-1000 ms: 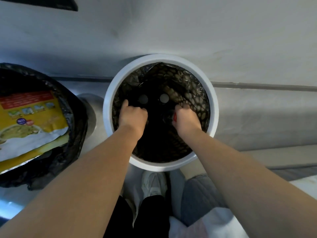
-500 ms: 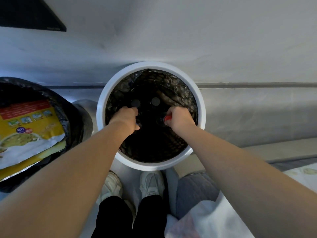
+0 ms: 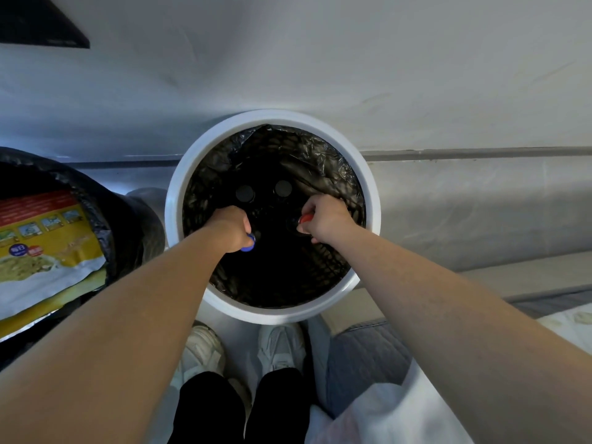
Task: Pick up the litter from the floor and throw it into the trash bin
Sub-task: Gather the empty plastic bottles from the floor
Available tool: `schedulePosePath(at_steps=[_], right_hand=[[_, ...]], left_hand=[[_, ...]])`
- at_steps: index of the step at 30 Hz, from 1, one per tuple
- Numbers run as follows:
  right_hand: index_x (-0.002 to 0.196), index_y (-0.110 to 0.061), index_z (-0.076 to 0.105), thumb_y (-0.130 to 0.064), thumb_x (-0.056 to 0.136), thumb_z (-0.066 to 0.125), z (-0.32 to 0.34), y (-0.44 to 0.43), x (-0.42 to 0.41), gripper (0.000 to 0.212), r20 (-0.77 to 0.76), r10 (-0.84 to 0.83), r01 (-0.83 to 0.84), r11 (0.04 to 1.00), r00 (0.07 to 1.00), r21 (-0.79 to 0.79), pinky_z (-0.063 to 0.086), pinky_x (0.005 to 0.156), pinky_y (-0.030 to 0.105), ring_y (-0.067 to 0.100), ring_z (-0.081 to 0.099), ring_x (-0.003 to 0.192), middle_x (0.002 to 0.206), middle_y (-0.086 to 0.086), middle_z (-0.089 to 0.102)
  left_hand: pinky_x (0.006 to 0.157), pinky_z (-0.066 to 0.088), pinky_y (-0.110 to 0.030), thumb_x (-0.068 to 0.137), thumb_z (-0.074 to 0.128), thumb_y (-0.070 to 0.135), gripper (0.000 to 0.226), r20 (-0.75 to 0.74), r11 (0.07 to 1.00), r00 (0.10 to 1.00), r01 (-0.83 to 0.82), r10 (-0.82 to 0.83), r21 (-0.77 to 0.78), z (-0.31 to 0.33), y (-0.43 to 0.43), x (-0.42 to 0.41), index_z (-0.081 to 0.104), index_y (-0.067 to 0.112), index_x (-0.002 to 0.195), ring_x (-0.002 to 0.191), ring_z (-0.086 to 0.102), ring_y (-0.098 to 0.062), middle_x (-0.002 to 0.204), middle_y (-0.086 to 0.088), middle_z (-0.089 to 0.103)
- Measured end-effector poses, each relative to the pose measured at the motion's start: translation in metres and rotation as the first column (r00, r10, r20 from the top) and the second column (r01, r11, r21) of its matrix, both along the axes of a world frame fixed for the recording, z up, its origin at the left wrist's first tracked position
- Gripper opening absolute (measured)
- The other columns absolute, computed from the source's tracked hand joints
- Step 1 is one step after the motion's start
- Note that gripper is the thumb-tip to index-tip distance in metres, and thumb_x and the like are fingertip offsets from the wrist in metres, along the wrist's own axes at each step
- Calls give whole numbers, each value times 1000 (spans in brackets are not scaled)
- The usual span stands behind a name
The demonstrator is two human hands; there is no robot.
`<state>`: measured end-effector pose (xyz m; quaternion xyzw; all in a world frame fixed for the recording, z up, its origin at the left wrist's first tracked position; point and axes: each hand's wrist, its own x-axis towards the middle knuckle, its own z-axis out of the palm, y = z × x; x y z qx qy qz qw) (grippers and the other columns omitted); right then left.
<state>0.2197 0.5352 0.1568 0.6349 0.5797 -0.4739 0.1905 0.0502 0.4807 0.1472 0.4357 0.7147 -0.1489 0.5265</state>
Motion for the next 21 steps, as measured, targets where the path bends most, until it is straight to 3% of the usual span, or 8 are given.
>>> schedulePosePath(at_steps=[4, 8, 12, 17, 21], right_hand=[[113, -10, 64, -9, 82, 72, -3, 0, 1, 31, 2, -6, 6, 1000, 1000, 23, 53, 92, 40, 30, 62, 104, 101, 6, 54], [118, -10, 63, -10, 84, 71, -4, -2, 3, 34, 17, 39, -40, 997, 999, 69, 43, 90, 26, 26, 54, 113, 119, 11, 59], [124, -11, 60, -16, 83, 74, -3, -5, 5, 43, 30, 15, -17, 997, 999, 79, 39, 89, 26, 26, 53, 117, 124, 10, 59], [139, -14, 48, -26, 80, 77, 18, -9, 3, 67, 31, 37, -40, 993, 999, 107, 39, 101, 33, 27, 48, 126, 136, 10, 52], [144, -17, 41, -29, 81, 76, 64, -16, -2, 72, 18, 68, -70, 990, 997, 123, 36, 104, 33, 30, 46, 125, 141, 13, 39]], left_hand=[[99, 44, -32, 92, 60, 10, 30, -37, 1000, 999, -3, 2, -12, -3, 7, -4, 61, 5, 121, 115, 55, -29, 125, -14, 57], [103, 42, -36, 91, 59, 10, 36, -119, 999, 992, -41, 41, 3, -7, 11, -5, 56, 0, 126, 117, 54, -34, 128, -19, 55], [105, 40, -35, 92, 57, 11, 45, -162, 997, 984, -64, 72, 52, 1, 11, -3, 47, 0, 135, 123, 50, -34, 135, -21, 49], [99, 41, -34, 92, 61, 18, 48, -78, 986, 987, -131, 139, 104, 31, 5, -5, 46, 2, 135, 120, 51, -32, 132, -19, 52], [97, 40, -31, 87, 68, 27, 64, 33, 977, 988, -156, 153, 143, 76, -6, -11, 39, 10, 142, 123, 49, -28, 137, -13, 49]])
